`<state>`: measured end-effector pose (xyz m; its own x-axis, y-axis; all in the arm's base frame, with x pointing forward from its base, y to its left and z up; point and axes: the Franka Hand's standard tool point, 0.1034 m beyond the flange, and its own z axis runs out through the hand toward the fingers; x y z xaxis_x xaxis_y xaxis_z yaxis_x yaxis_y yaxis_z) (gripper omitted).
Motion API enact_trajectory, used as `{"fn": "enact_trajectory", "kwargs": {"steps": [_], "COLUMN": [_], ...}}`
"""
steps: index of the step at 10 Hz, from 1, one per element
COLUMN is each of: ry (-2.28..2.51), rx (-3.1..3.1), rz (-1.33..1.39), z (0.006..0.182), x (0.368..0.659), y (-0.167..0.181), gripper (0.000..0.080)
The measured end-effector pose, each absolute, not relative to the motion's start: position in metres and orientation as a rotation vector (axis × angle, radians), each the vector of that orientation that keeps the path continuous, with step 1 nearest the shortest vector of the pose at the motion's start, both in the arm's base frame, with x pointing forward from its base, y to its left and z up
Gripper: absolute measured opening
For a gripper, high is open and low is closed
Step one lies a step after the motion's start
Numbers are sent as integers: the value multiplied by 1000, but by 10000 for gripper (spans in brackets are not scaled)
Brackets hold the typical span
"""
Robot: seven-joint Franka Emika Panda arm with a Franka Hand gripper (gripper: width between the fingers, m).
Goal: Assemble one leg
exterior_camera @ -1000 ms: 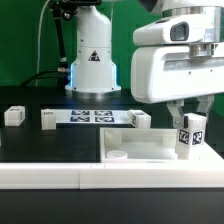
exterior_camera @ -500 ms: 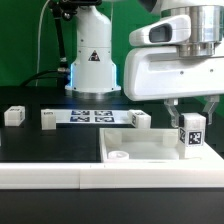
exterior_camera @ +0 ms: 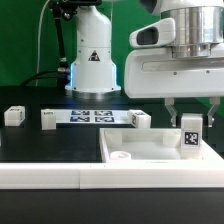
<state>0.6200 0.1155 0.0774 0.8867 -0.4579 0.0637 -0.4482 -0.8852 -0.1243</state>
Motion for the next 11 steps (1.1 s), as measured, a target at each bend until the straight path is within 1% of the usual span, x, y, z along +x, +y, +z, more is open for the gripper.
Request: {"fn": "enact_trajectory", "kwargs": {"steps": [2, 4, 8, 9, 10, 11], "ry": [1018, 1205, 1338, 1309, 1262, 1216], "rx": [-2850, -2766, -2696, -2712, -2736, -2759], "rz": [-124, -106, -105, -106, -107, -104], "z": [77, 77, 78, 77, 77, 78], "x": [619, 619, 619, 619, 619, 619], "y": [117, 117, 117, 117, 117, 117], "gripper": [291, 291, 291, 388, 388, 581]}}
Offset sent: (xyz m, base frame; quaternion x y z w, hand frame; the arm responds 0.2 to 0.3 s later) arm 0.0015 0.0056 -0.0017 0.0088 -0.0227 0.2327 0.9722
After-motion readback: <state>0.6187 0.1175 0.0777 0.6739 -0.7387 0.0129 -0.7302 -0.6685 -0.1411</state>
